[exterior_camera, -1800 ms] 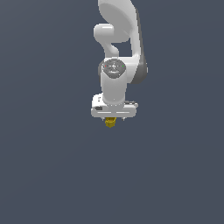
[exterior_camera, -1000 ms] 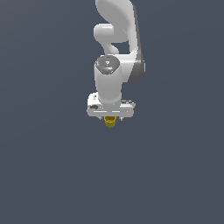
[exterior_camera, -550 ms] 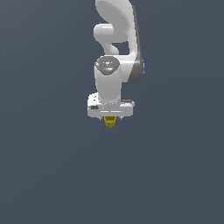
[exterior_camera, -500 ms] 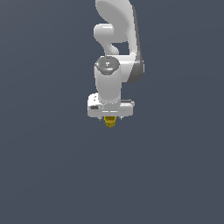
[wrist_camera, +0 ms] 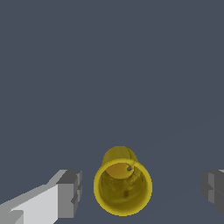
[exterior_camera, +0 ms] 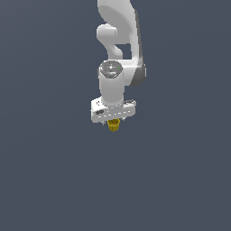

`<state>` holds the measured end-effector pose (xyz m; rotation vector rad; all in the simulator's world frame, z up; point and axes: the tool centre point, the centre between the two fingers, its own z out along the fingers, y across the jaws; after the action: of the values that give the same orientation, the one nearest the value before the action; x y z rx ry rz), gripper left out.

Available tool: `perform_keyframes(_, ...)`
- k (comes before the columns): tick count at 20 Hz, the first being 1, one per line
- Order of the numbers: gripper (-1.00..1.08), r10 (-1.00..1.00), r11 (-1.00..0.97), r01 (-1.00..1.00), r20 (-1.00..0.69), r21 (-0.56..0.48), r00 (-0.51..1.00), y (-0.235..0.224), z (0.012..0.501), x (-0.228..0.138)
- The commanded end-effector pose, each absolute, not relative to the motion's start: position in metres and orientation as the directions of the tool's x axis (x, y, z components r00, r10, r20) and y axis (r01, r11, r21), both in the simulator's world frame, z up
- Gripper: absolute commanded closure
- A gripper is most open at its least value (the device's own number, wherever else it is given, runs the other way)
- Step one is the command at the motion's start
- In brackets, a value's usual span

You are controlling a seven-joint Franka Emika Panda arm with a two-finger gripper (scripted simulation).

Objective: Pick up the object and move it to a goal position.

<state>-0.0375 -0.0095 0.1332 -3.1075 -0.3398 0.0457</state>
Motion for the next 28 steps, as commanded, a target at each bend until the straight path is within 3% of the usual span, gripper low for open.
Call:
perform_keyframes(1, -0.92, 0.283, -0.959, 0.283, -0.023, -0.016, 0.959, -0.010, 0.127, -0.044)
perform_keyframes(14, -0.92, 0.571, -0.821, 0.571, -0.004, -0.004, 0.821, -0.011, 0.103, -0.074)
perform_keyframes(28, -0.92, 0.639, -0.769, 0.639, 0.000, 0.000, 0.769, -0.011, 0.095, -0.083)
